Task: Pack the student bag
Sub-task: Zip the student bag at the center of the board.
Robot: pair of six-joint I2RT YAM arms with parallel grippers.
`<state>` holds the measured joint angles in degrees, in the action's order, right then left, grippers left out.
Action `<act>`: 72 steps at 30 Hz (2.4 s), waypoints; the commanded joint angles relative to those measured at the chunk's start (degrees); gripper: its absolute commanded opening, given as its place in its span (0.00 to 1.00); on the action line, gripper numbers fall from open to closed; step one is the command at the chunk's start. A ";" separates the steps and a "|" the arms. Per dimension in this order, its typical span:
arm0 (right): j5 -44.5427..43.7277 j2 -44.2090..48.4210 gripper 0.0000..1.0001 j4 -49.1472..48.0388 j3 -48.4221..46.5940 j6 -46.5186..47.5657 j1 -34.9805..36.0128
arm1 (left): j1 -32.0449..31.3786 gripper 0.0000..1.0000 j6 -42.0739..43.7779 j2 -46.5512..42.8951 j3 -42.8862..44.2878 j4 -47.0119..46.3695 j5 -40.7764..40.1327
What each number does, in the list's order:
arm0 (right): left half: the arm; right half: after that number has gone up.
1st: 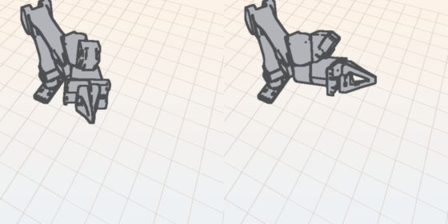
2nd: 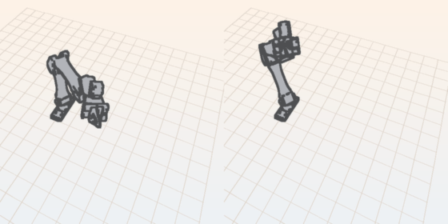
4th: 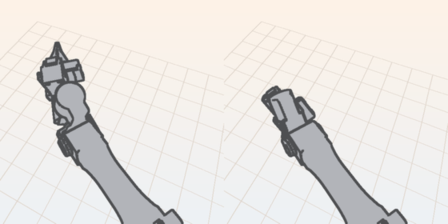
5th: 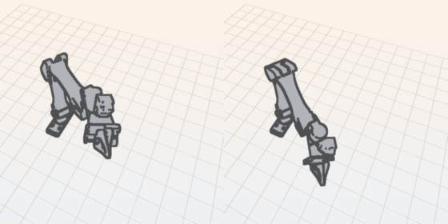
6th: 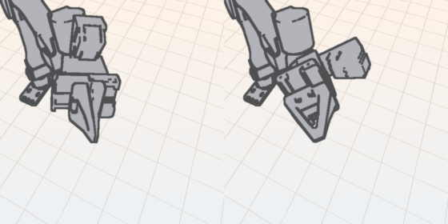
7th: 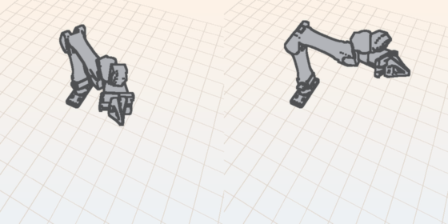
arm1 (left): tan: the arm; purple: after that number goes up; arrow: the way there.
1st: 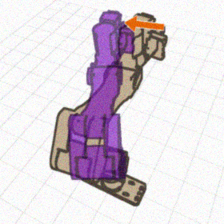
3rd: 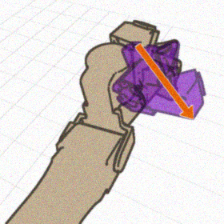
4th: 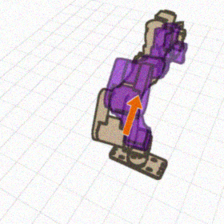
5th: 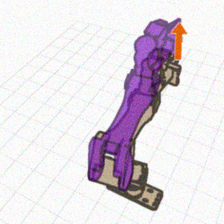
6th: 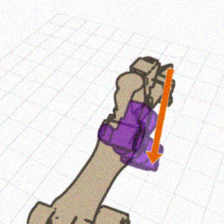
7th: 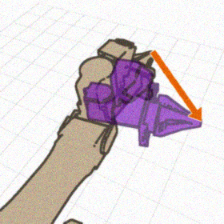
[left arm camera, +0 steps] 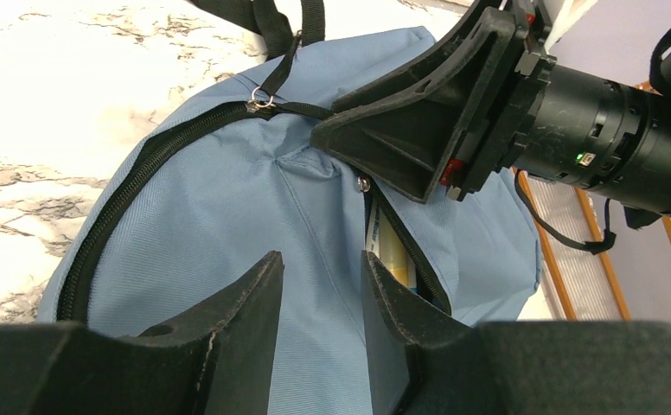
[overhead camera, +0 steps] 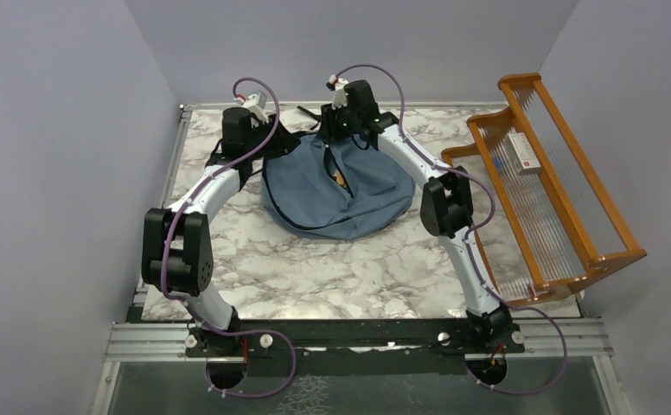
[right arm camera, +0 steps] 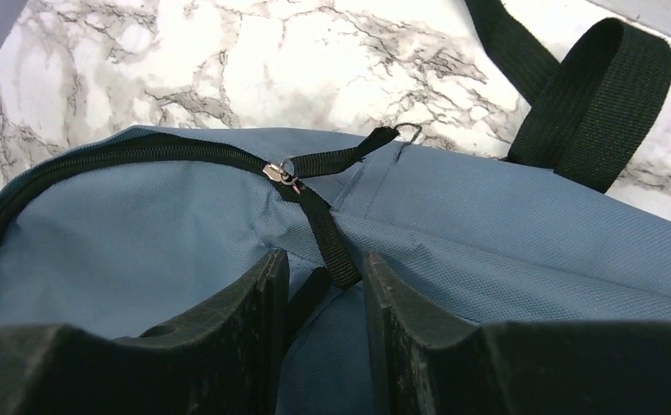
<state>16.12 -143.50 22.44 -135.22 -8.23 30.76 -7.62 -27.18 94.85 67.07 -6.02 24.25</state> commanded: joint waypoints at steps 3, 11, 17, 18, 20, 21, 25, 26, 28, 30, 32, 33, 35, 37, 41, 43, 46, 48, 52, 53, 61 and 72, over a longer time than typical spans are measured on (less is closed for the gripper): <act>2.98 -1.95 0.36 0.71 -1.89 -1.86 0.26 | 0.15 0.39 -0.37 0.60 -0.06 -1.54 1.72; 4.25 0.21 0.16 -2.45 0.14 -2.56 0.26 | 0.22 0.39 -0.51 0.51 0.07 -1.37 1.94; 4.75 4.77 0.08 -7.26 3.89 -1.70 0.26 | 0.23 0.39 -0.50 0.84 0.21 -1.23 2.22; 4.97 5.53 0.07 -8.06 4.57 -1.51 0.26 | 0.19 0.39 -0.55 0.98 0.33 -1.19 2.35; 5.32 7.36 0.05 -9.82 6.12 -1.21 0.26 | 0.20 0.39 -0.66 1.25 0.40 -1.21 2.55; 5.38 8.15 0.05 -10.73 6.86 -1.11 0.26 | 0.16 0.39 -0.68 1.36 0.43 -1.19 2.68; 5.72 11.24 0.03 -13.43 9.69 -0.85 0.26 | 0.17 0.39 -0.85 1.65 0.52 -1.10 2.90; 5.80 11.71 0.02 -13.74 10.09 -0.78 0.26 | 0.23 0.39 -0.86 1.72 0.56 -1.10 2.98; 6.41 12.41 0.01 -13.77 10.45 -0.62 0.26 | 0.19 0.39 -0.86 1.82 0.61 -1.03 3.12; 7.01 13.03 0.01 -13.51 11.01 -0.25 0.26 | 0.18 0.39 -0.86 1.96 0.69 -1.01 3.38; 7.36 13.74 0.01 -13.47 12.11 0.04 0.26 | 0.19 0.39 -0.99 2.22 0.70 -1.14 3.82; 7.35 14.14 0.00 -13.69 12.85 0.17 0.26 | 0.23 0.39 -1.14 2.41 0.70 -1.25 4.01; 7.43 14.87 0.01 -13.93 14.29 0.43 0.26 | 0.23 0.39 -1.44 2.81 0.70 -1.35 4.34; 7.04 15.16 0.01 -13.74 14.93 0.81 0.26 | 0.19 0.38 -1.56 3.21 0.70 -1.45 4.63; 4.86 15.18 0.15 -12.51 15.48 0.93 0.26 | 0.18 0.38 -1.56 3.33 0.70 -1.54 4.84; 3.21 15.34 0.21 -11.76 15.79 0.93 0.26 | 0.23 0.38 -1.52 3.33 0.75 -1.54 4.82; 0.96 15.23 0.31 -9.95 15.78 1.15 0.26 | 0.20 0.38 -1.54 3.33 0.78 -1.54 4.92; 0.35 15.01 0.34 -8.67 15.76 1.28 0.26 | 0.18 0.38 -1.56 3.41 0.85 -1.53 5.06; 0.27 13.68 0.35 -6.21 14.64 1.29 0.26 | 0.21 0.38 -1.56 3.31 0.87 -1.45 5.19; 0.49 13.18 0.35 -5.42 14.00 1.29 0.26 | 0.18 0.38 -1.56 3.32 0.87 -1.45 5.19; 1.22 8.61 0.42 -1.21 8.90 1.24 0.26 | 0.18 0.38 -1.63 3.15 0.91 -1.45 5.39; 2.72 2.82 0.43 1.27 3.08 0.60 0.35 | 0.15 0.38 -1.89 2.95 0.87 -1.54 5.79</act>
<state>17.87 -138.26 21.21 -129.36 -7.46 30.76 -7.62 -28.71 98.06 67.07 -6.15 28.12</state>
